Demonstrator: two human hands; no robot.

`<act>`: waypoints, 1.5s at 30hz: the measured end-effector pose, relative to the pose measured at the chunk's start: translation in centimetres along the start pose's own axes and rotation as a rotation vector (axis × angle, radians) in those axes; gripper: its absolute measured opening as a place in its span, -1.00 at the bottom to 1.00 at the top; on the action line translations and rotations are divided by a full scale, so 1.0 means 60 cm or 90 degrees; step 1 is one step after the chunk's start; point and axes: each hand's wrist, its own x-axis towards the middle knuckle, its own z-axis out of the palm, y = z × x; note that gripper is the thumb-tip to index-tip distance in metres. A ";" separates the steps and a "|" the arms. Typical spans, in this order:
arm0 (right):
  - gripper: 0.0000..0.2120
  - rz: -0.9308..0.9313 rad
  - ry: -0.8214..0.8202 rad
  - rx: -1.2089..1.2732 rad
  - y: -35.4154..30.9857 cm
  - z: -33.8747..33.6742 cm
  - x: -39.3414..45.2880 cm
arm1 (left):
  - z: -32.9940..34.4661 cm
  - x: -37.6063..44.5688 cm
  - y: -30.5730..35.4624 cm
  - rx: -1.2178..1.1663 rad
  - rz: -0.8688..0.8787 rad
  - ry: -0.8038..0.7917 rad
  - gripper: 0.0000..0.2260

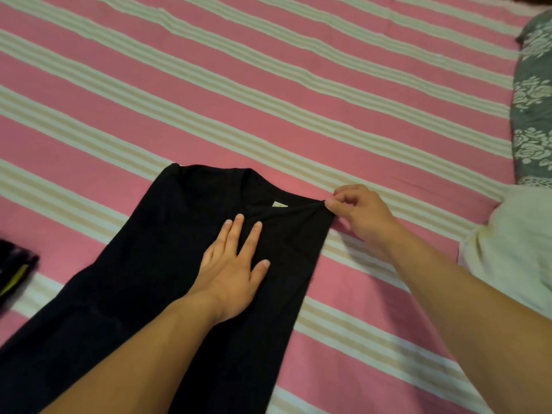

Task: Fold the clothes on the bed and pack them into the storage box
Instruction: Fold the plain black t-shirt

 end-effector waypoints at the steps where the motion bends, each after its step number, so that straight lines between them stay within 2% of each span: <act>1: -0.67 -0.004 -0.011 0.001 0.000 -0.002 0.002 | -0.001 0.002 0.000 0.003 0.002 -0.002 -0.38; 3: -0.69 -0.015 -0.025 -0.101 0.006 0.000 0.005 | -0.003 0.002 0.000 0.001 0.005 -0.010 -0.38; 5: -0.76 -0.065 0.010 -0.249 0.015 0.011 0.007 | -0.006 0.002 0.002 0.007 -0.001 -0.031 -0.38; 7: -0.75 -0.085 0.061 -0.288 0.015 0.016 0.007 | -0.015 0.009 0.010 0.016 -0.013 -0.078 -0.36; 10: -0.79 -0.042 0.059 -0.382 -0.013 0.030 -0.002 | -0.053 0.010 0.014 -0.023 -0.014 -0.145 -0.27; 12: -0.88 -0.007 0.111 -0.435 -0.048 0.048 -0.025 | -0.070 -0.016 0.011 -0.060 0.017 -0.041 -0.33; 14: -0.79 -0.077 0.161 -0.426 -0.100 0.091 -0.064 | -0.063 -0.093 -0.009 -0.144 0.017 0.144 -0.43; 15: -0.75 -0.129 0.140 -0.410 -0.129 0.123 -0.088 | -0.051 -0.153 -0.026 -0.188 -0.005 0.202 -0.46; 16: -0.69 -0.157 0.092 -0.403 -0.154 0.156 -0.105 | -0.036 -0.220 -0.050 -0.214 -0.039 0.239 -0.48; 18: -0.49 -0.131 -0.048 -0.419 -0.203 0.223 -0.122 | 0.005 -0.360 -0.123 -0.193 -0.141 0.306 -0.51; 21: -0.22 0.051 -0.163 -0.452 -0.263 0.294 -0.099 | 0.051 -0.556 -0.264 -0.105 -0.373 0.363 -0.47; 23: -0.20 0.143 -0.169 -0.462 -0.280 0.315 -0.080 | 0.069 -0.648 -0.348 -0.088 -0.548 0.313 -0.43; 24: -0.24 0.171 -0.172 -0.449 -0.286 0.320 -0.076 | 0.074 -0.677 -0.382 -0.084 -0.599 0.269 -0.38; 26: -0.32 0.225 -0.194 -0.375 -0.299 0.317 -0.088 | 0.079 -0.704 -0.430 -0.080 -0.622 0.196 -0.35; 28: -0.30 0.257 -0.194 -0.272 -0.307 0.305 -0.105 | 0.074 -0.699 -0.454 -0.053 -0.605 0.169 -0.42; 30: -0.33 0.258 -0.130 -0.148 -0.309 0.283 -0.123 | 0.061 -0.686 -0.464 -0.027 -0.573 0.172 -0.49; 32: -0.41 0.306 -0.073 0.106 -0.296 0.263 -0.143 | 0.050 -0.675 -0.469 -0.004 -0.533 0.165 -0.53; 34: -0.48 0.368 -0.090 0.396 -0.275 0.259 -0.174 | 0.042 -0.669 -0.474 0.011 -0.501 0.154 -0.57; 35: -0.47 0.402 -0.099 0.482 -0.265 0.263 -0.192 | 0.038 -0.668 -0.475 0.006 -0.490 0.147 -0.59; 38: -0.41 0.487 -0.118 0.559 -0.244 0.294 -0.237 | 0.032 -0.663 -0.476 -0.027 -0.482 0.149 -0.65; 40: -0.50 0.510 -0.113 0.565 -0.242 0.317 -0.251 | 0.028 -0.662 -0.478 -0.040 -0.484 0.156 -0.69; 42: -0.63 0.505 -0.124 0.504 -0.255 0.337 -0.258 | 0.029 -0.661 -0.481 -0.050 -0.486 0.156 -0.72; 43: -0.66 0.487 -0.109 0.475 -0.266 0.347 -0.262 | 0.029 -0.662 -0.483 -0.055 -0.486 0.155 -0.73; 45: -0.74 0.437 -0.006 0.427 -0.282 0.364 -0.259 | 0.028 -0.663 -0.485 -0.056 -0.484 0.159 -0.77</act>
